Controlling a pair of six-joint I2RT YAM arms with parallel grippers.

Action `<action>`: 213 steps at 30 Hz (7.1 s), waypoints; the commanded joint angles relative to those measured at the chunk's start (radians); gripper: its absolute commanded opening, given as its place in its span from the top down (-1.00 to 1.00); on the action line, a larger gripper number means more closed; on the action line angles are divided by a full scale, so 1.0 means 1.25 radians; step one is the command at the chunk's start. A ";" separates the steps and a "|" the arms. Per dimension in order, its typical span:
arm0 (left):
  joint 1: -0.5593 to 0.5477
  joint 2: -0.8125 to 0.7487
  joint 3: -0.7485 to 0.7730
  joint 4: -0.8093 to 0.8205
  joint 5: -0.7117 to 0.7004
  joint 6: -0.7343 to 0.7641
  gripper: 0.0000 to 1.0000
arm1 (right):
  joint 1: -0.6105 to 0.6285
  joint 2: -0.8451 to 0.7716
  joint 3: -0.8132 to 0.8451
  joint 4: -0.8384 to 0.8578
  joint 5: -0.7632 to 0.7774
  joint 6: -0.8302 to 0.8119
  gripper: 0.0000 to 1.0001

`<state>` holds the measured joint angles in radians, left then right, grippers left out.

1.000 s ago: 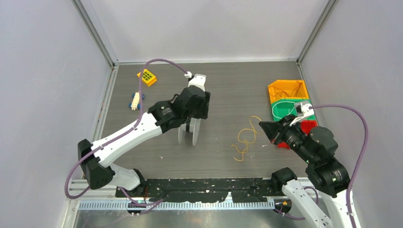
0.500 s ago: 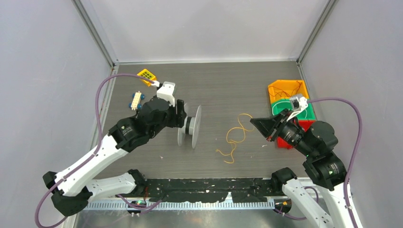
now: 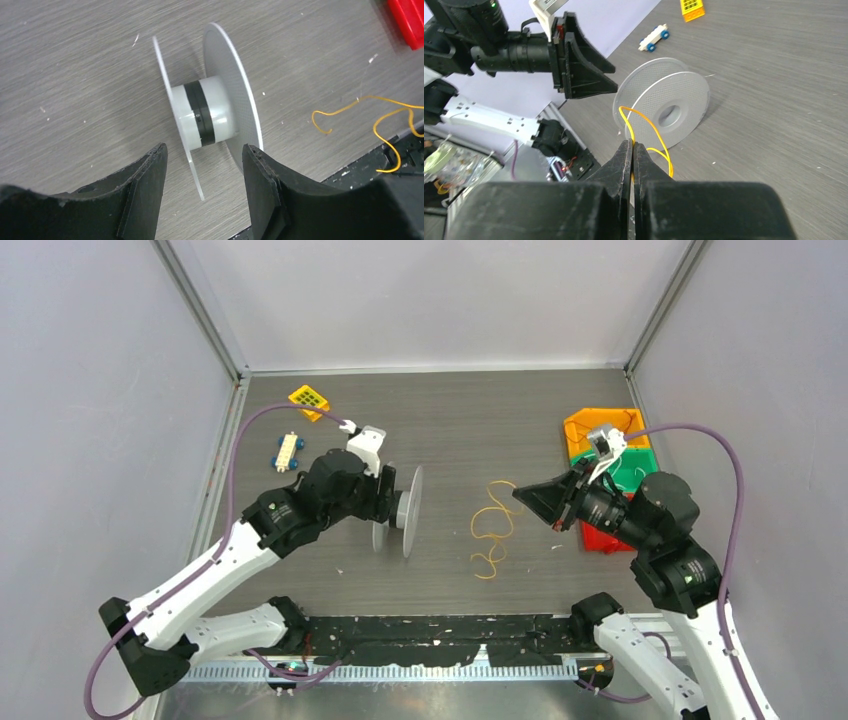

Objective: Wrap the cables

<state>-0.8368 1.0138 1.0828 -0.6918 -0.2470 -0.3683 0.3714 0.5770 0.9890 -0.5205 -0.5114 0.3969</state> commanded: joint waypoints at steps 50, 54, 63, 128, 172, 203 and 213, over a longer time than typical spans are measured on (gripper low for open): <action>0.003 0.015 -0.083 0.032 0.014 0.094 0.74 | 0.150 0.003 0.004 0.192 0.130 0.201 0.89; 0.003 0.023 -0.081 0.109 0.045 0.136 1.00 | 0.150 0.000 0.001 0.190 0.138 0.194 0.89; 0.005 0.106 -0.055 0.224 0.095 0.179 1.00 | 0.149 0.006 0.001 0.175 0.150 0.172 0.89; 0.066 -0.028 -0.142 0.455 0.573 0.009 -0.16 | 0.183 0.137 -0.108 0.558 0.186 0.417 0.89; 0.064 0.070 0.117 0.302 0.752 -0.362 1.00 | 0.243 -0.142 -0.263 0.535 -0.233 -0.928 -0.15; 0.083 0.164 0.167 0.216 0.812 -0.334 1.00 | 0.632 0.019 -0.195 0.159 0.246 -1.327 -0.06; 0.083 0.171 0.155 0.209 0.816 -0.321 1.00 | 0.645 0.022 -0.166 0.070 0.277 -1.347 -0.06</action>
<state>-0.7372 1.2331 1.2476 -0.4320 0.7383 -0.7906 1.1667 0.5991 0.7353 -0.4236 -0.1974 -1.2659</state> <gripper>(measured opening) 0.013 0.529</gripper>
